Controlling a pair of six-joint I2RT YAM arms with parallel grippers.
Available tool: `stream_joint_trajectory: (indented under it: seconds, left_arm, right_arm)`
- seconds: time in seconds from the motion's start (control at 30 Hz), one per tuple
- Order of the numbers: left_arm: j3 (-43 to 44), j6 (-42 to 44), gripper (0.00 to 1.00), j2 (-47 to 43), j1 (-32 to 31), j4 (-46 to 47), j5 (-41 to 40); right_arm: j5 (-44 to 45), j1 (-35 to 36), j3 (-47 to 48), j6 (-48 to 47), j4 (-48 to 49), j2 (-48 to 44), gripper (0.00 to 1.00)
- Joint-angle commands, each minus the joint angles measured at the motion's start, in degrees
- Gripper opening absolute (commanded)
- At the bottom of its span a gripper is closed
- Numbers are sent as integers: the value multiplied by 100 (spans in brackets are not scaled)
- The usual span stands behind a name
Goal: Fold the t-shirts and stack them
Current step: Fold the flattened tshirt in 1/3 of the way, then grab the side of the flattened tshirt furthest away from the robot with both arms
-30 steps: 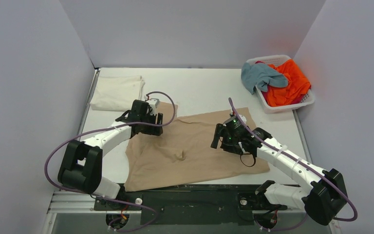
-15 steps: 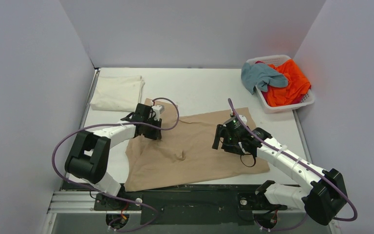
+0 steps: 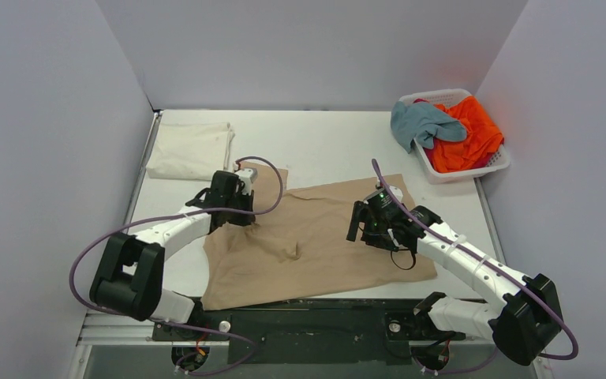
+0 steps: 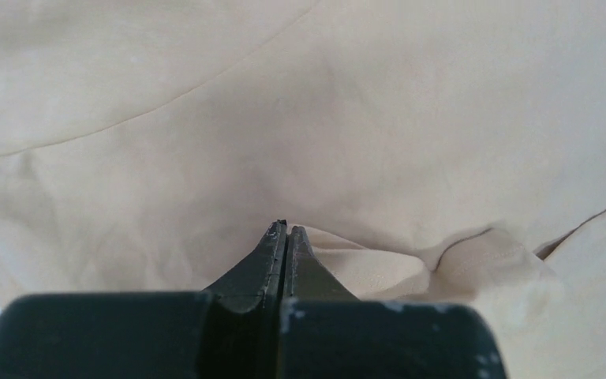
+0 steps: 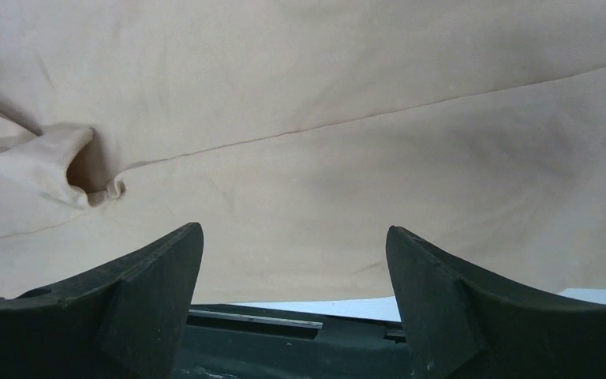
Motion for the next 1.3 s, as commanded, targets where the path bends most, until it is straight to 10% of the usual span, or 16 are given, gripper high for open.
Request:
stream_joint_trajectory:
  seconds: [0.0,0.5,0.73,1.03,1.27]
  left_arm:
    - [-327,-437,0,-700,85,499,-644]
    - [-324,-923,0,-949,273,173,-1490]
    - [714,-1287,86,-469,270,-1035,-2139]
    - [2264,-1654,89,-25,278,-1410,-2518]
    - [4856,-1588,90,2322,297,-2248,-2598]
  right_arm:
    - [158,-41,104,-104,-187,-58,80]
    - [127,-41,213,-222,-295,-1,80]
    - [189,-48,260,-207,-332,-33,81]
    - [734,-941,848,-518,-423,-41,83]
    - [1866,-1628,2174,-1110,-391,1408,84]
